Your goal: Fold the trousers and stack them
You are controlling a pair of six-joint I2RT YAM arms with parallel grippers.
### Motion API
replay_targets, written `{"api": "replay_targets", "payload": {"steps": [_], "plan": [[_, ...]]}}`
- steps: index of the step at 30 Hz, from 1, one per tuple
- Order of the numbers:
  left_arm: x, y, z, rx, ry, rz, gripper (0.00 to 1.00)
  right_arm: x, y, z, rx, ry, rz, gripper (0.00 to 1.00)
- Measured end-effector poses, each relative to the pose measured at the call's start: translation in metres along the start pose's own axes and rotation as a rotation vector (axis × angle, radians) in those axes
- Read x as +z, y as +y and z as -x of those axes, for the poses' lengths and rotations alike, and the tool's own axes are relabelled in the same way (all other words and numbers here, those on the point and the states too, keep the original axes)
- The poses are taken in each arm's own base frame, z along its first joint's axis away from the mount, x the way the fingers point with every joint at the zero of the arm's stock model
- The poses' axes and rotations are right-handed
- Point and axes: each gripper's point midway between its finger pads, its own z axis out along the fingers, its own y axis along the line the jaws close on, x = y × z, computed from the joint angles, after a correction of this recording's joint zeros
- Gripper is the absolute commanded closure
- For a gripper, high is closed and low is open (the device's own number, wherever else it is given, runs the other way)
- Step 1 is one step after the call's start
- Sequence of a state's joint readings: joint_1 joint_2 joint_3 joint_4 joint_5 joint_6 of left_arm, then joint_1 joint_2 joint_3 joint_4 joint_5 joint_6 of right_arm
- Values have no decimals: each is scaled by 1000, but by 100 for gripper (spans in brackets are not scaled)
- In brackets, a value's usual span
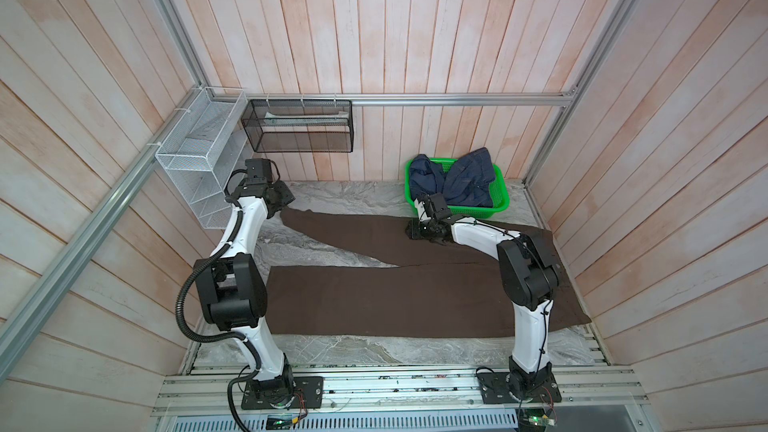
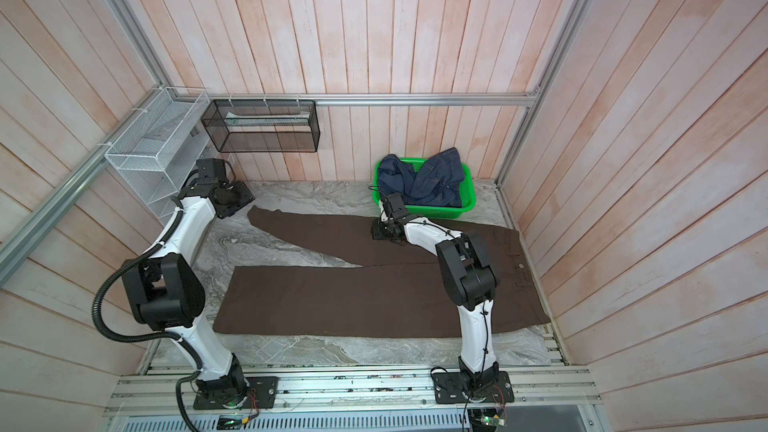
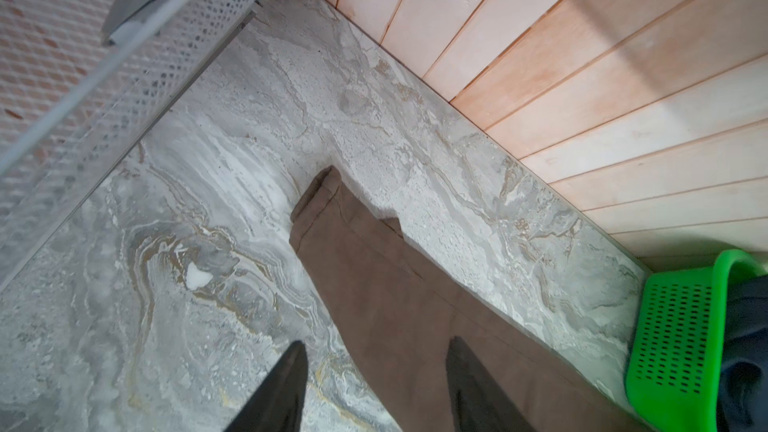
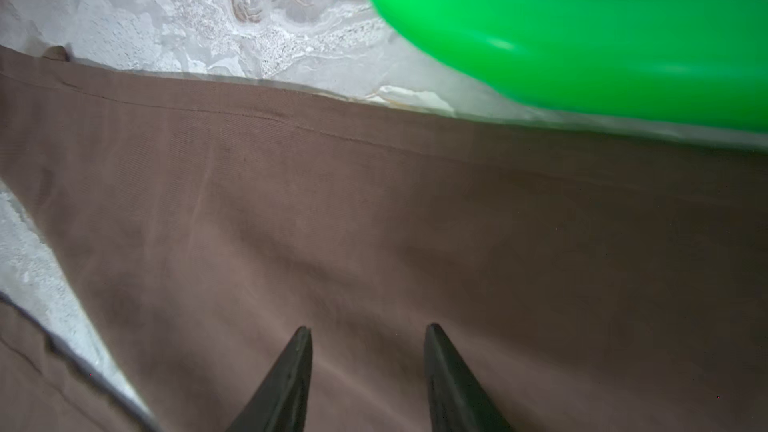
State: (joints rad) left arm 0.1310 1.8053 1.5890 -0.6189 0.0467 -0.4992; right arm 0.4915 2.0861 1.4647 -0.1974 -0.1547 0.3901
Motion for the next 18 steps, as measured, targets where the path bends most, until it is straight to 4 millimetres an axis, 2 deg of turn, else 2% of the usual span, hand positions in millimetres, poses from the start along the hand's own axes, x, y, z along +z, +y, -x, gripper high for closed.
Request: {"api": "replay_targets", "payload": {"steps": [4,8,13,18], "plan": [[18,24,-30,-32,60,26,41,18,-1,-9,-9,44,-16,55],[33,46,-55,-66,115,28,42,23,-7,-9,-24,59,-46,57],[53,56,-69,-108,146,-7,47,25,-11,-9,-34,71,-67,61],[85,56,-83,-140,192,-48,47,25,-18,-6,-26,73,-81,64]]}}
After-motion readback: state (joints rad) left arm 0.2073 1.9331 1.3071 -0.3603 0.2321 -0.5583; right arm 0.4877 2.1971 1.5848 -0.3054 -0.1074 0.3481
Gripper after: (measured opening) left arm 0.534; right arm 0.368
